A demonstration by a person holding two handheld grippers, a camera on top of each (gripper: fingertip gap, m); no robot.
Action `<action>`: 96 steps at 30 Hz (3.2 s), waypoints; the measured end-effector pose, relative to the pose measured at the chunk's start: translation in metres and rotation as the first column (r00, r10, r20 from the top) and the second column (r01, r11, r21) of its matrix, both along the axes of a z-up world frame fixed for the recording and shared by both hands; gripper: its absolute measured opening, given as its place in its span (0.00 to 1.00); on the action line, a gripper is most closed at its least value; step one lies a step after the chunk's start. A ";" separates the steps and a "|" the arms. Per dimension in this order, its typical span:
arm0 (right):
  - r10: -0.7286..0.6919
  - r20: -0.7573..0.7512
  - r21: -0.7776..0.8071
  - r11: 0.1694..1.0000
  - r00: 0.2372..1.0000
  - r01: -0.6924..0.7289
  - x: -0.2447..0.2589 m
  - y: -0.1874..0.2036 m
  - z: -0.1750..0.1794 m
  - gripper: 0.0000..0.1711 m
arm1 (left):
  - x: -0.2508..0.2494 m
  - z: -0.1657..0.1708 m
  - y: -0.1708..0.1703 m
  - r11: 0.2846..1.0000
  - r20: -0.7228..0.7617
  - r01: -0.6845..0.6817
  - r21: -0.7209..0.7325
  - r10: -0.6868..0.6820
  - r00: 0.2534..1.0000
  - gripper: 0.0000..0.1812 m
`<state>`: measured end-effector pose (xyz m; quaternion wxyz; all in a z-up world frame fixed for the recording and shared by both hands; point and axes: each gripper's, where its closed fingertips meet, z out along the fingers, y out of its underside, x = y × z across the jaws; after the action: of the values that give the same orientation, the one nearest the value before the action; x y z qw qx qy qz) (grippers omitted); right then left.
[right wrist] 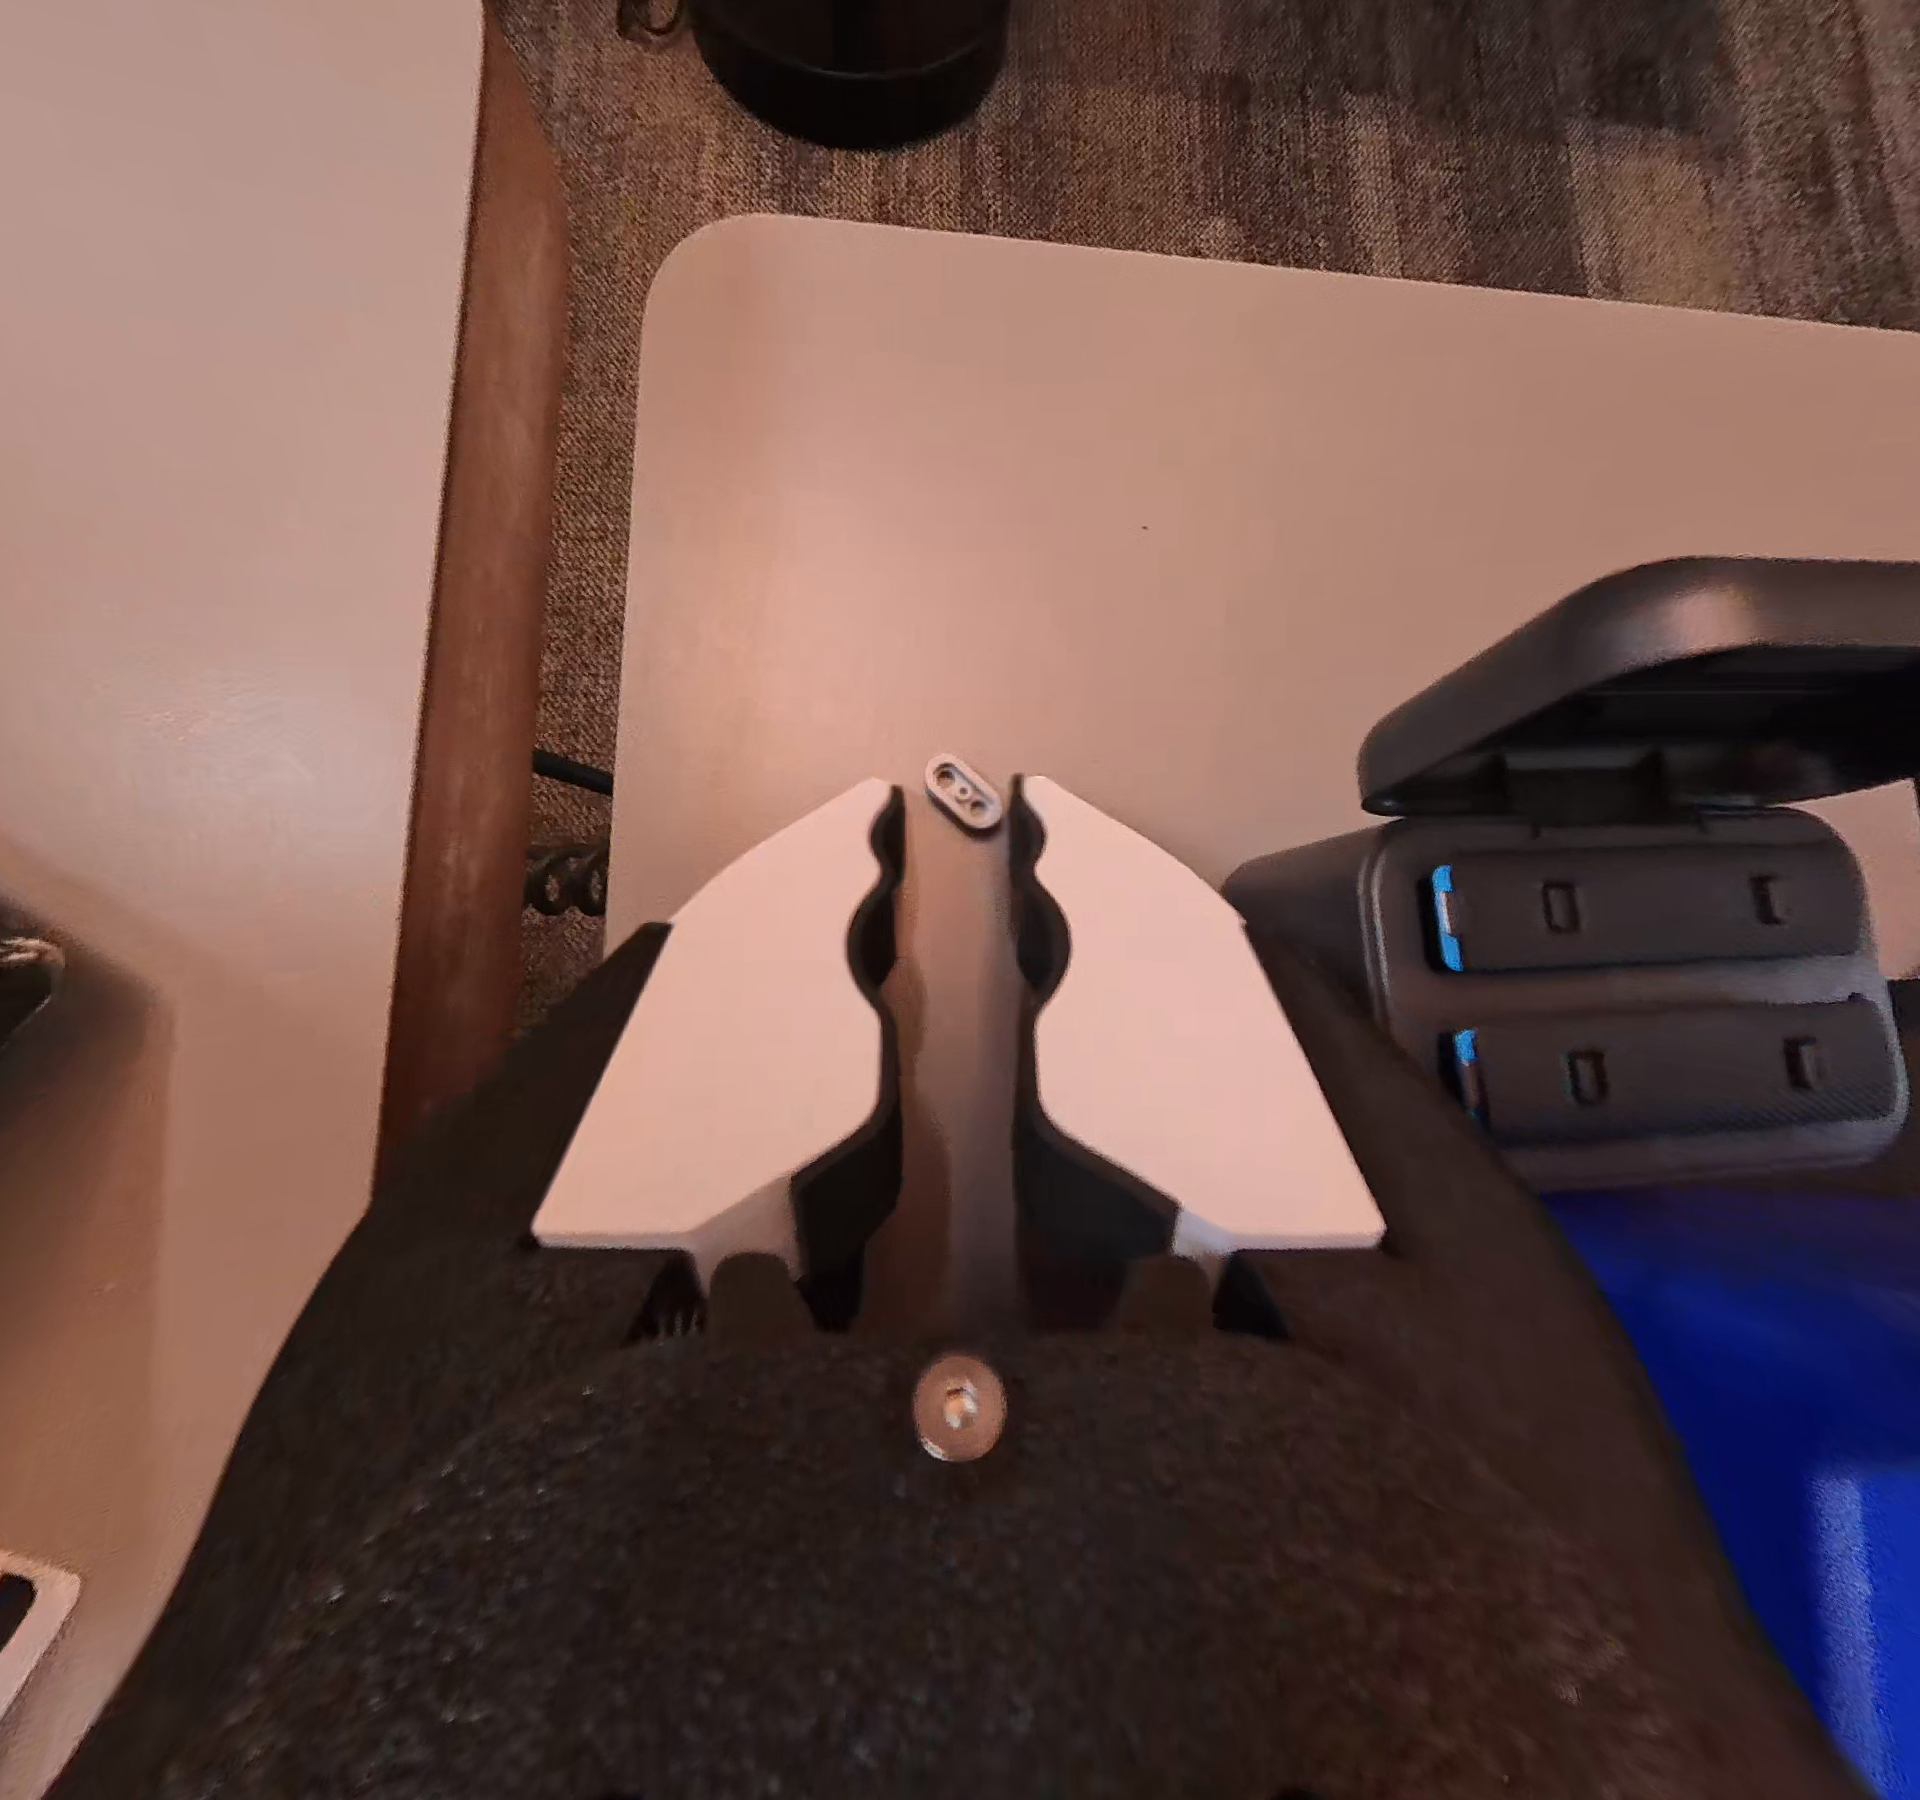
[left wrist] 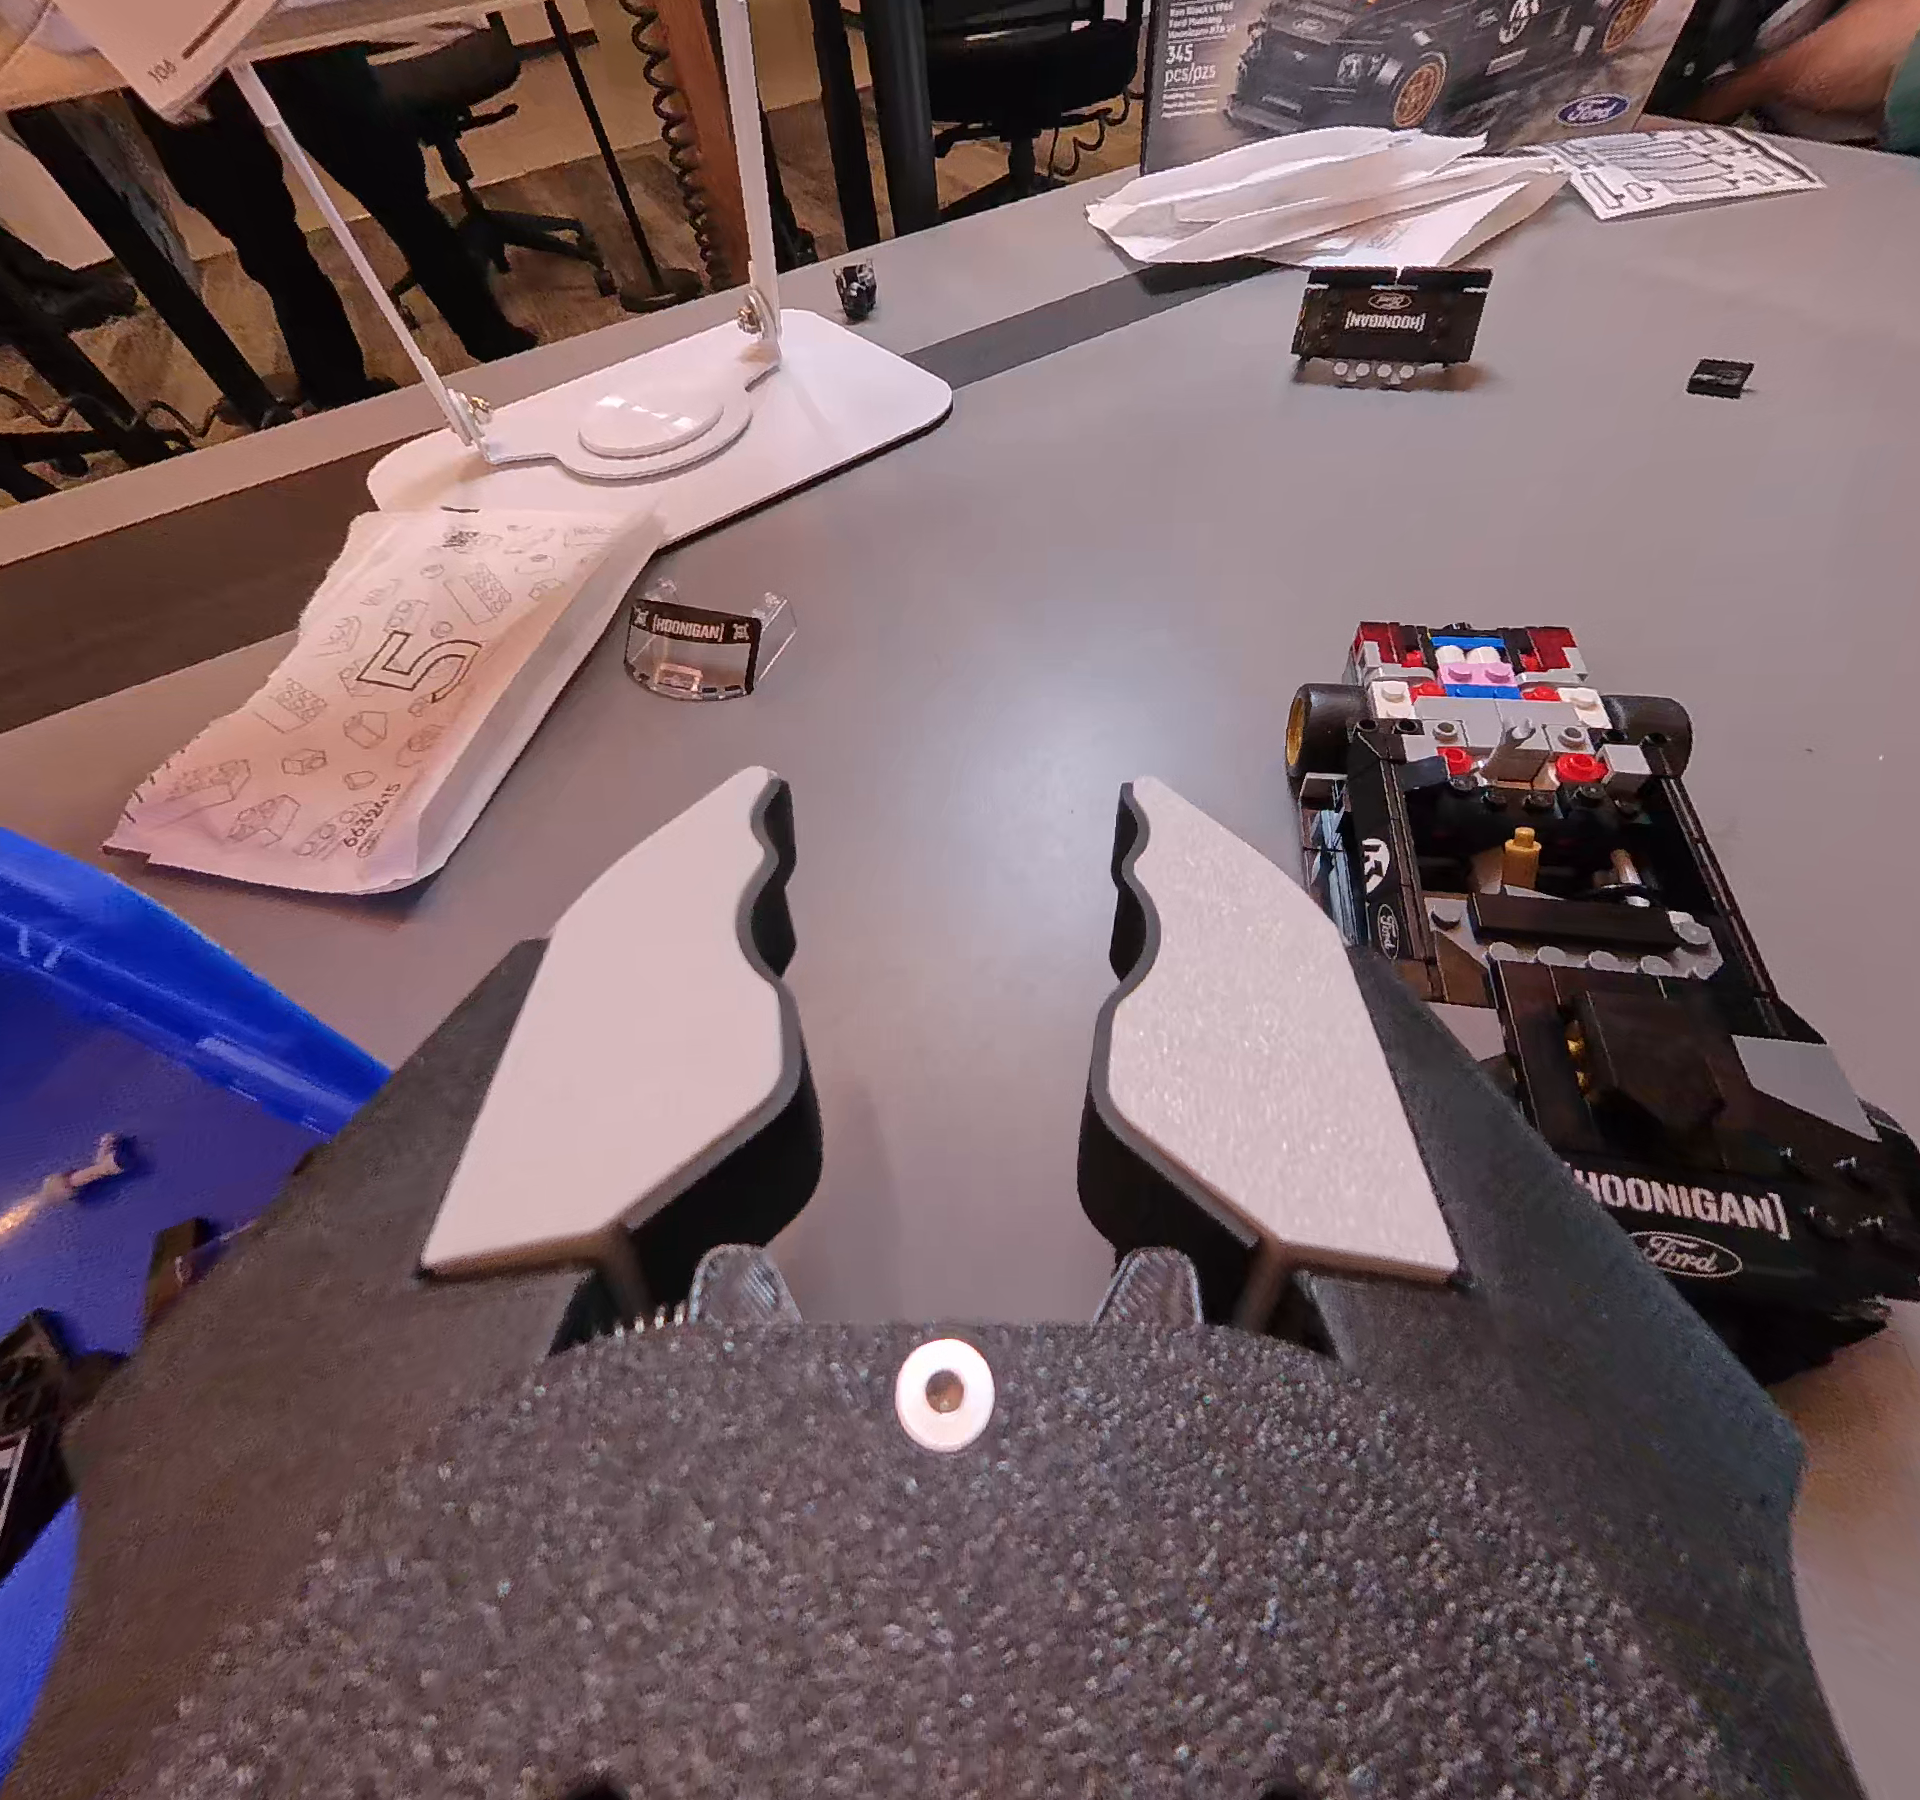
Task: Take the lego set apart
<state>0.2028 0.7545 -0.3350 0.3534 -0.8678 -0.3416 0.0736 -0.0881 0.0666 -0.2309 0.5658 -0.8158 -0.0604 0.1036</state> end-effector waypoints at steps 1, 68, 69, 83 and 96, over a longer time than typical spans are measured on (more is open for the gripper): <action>0.002 0.018 0.007 1.000 1.000 -0.002 0.001 0.001 0.000 0.07 | 0.000 0.000 0.000 1.000 0.000 -0.001 0.000 0.001 1.000 0.32; 0.799 -0.465 0.332 0.557 0.382 -0.761 -0.160 -0.642 0.150 0.13 | -0.119 0.014 -0.123 0.942 0.047 -0.172 -0.289 0.193 0.980 0.18; 0.799 -0.460 0.326 0.558 0.387 -0.763 -0.159 -0.641 0.147 0.13 | -0.118 0.013 -0.123 0.943 0.056 -0.169 -0.285 0.193 0.980 0.20; 0.800 -0.415 0.185 0.541 0.434 -0.821 -0.163 -0.651 0.120 0.12 | 0.078 -0.009 -0.044 0.802 0.262 0.571 -0.172 -0.522 0.812 0.42; 0.882 -0.117 0.103 0.469 0.457 -0.877 -0.198 -0.661 0.096 0.08 | 0.124 -0.043 -0.019 0.703 0.256 0.670 -0.238 -0.619 0.742 0.50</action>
<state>0.0044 0.0933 -0.2394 0.3018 -0.5541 -0.7125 0.3069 0.0354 0.0475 -0.2735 0.4217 -0.8697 0.2025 -0.1575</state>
